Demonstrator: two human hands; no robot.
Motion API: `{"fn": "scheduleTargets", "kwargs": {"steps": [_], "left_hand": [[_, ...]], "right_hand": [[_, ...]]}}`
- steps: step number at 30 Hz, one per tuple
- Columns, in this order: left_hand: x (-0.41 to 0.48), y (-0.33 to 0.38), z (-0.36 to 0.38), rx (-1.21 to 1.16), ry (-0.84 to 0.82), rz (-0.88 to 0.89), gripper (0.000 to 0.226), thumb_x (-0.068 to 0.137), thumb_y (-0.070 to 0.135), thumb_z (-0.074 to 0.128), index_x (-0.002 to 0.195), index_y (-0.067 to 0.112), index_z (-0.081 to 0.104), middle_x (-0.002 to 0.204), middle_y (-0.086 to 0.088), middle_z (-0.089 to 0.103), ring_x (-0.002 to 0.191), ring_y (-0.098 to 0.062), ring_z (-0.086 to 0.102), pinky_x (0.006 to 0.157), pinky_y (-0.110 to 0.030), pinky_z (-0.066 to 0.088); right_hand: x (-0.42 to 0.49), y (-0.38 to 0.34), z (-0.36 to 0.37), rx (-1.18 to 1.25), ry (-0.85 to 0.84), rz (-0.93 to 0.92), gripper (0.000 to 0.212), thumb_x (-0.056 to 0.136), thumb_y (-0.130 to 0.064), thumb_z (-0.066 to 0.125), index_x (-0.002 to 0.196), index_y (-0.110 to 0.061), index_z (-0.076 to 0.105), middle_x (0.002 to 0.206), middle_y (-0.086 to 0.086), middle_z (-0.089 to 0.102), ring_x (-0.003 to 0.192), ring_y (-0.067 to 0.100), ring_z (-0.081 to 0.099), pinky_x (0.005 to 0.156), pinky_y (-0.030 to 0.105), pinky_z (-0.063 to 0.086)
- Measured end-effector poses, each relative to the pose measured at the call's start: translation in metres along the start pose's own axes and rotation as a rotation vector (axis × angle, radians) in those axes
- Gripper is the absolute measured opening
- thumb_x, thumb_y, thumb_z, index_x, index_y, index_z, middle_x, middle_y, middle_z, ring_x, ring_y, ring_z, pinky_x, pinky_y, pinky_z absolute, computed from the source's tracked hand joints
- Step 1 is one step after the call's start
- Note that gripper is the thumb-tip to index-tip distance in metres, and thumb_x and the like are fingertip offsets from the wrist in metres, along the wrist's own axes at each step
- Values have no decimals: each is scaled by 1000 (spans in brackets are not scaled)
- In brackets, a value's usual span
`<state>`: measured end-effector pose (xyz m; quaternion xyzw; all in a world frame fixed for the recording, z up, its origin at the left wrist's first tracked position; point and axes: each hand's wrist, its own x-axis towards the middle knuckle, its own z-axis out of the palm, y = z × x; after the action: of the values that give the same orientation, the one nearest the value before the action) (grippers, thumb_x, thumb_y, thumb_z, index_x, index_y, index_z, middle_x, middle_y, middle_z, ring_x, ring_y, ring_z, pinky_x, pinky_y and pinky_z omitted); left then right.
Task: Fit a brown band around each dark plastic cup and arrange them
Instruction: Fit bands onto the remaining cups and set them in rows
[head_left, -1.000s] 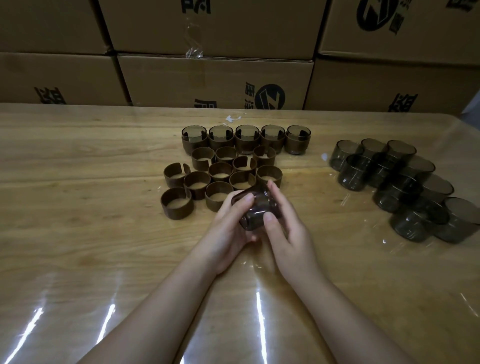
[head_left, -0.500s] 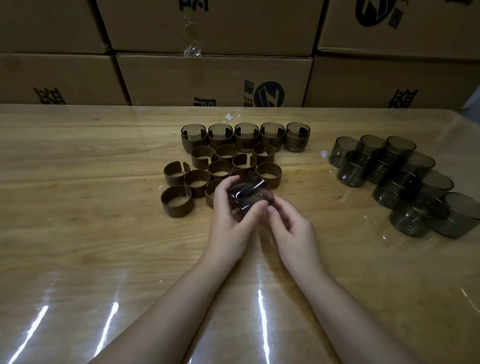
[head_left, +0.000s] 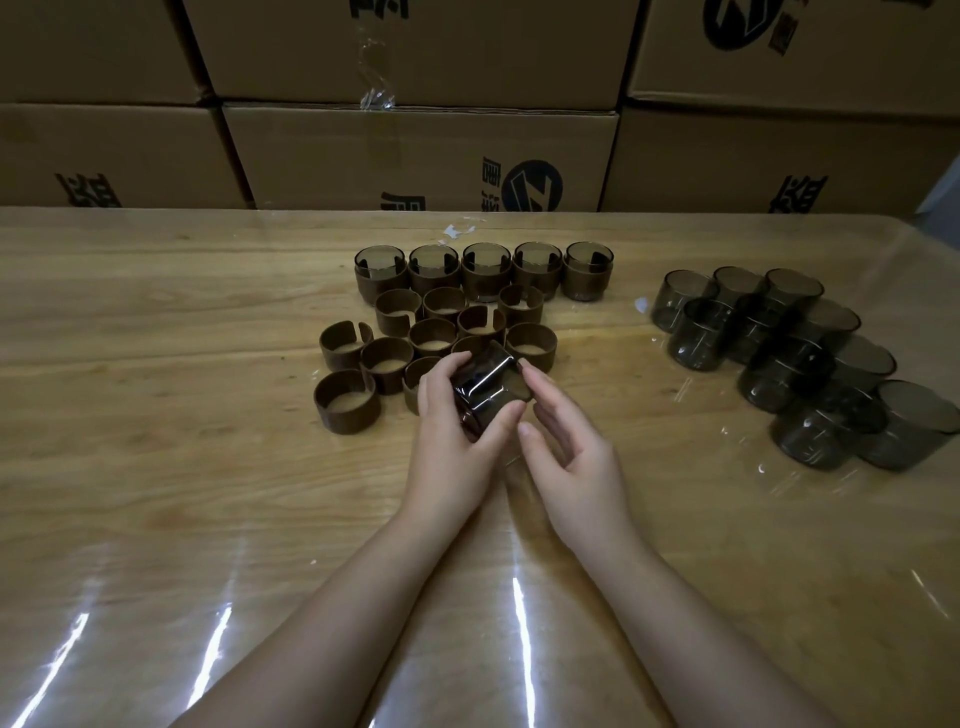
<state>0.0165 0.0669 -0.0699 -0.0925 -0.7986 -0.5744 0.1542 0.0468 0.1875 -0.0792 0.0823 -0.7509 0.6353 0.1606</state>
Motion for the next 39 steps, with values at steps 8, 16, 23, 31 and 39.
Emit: {"fn": "scheduleTargets", "kwargs": {"steps": [8,16,23,31,39], "left_hand": [[-4,6,-2,-90,-182,-60,49,87,32,66,125,35,35,128,2,47,117,-11,52,98,-27,46],[-1,9,-5,-385,-192,-312,47,61,59,50,101,35,52,82,8,66,70,-4,63,53,-21,47],[2,10,-10,-569,-127,-436,52,75,49,41,101,7,57,79,-11,57,44,-4,50,38,-18,34],[5,9,-17,-789,-20,-480,61,78,52,41,108,1,58,69,-11,59,38,-10,38,41,-21,24],[5,12,-15,-788,3,-451,49,78,50,42,97,9,61,74,-15,58,40,-11,35,39,-19,24]], "right_hand": [[0,-7,-2,-27,-18,-52,46,96,-18,43,139,-34,42,146,-16,45,137,-2,37,113,22,32],[-1,-12,0,-25,-105,-20,51,95,-46,39,144,-35,33,152,-17,35,140,-5,28,113,15,25],[-1,-14,3,-131,-208,-5,58,92,-56,34,146,-42,17,156,-23,19,142,-9,15,113,11,16],[-1,-14,4,-163,-202,5,51,91,-57,34,140,-42,33,151,-24,31,142,-8,16,117,23,19],[-2,-17,4,-169,-109,-45,24,91,-51,39,106,-43,56,144,-22,43,141,-5,24,113,21,23]]}}
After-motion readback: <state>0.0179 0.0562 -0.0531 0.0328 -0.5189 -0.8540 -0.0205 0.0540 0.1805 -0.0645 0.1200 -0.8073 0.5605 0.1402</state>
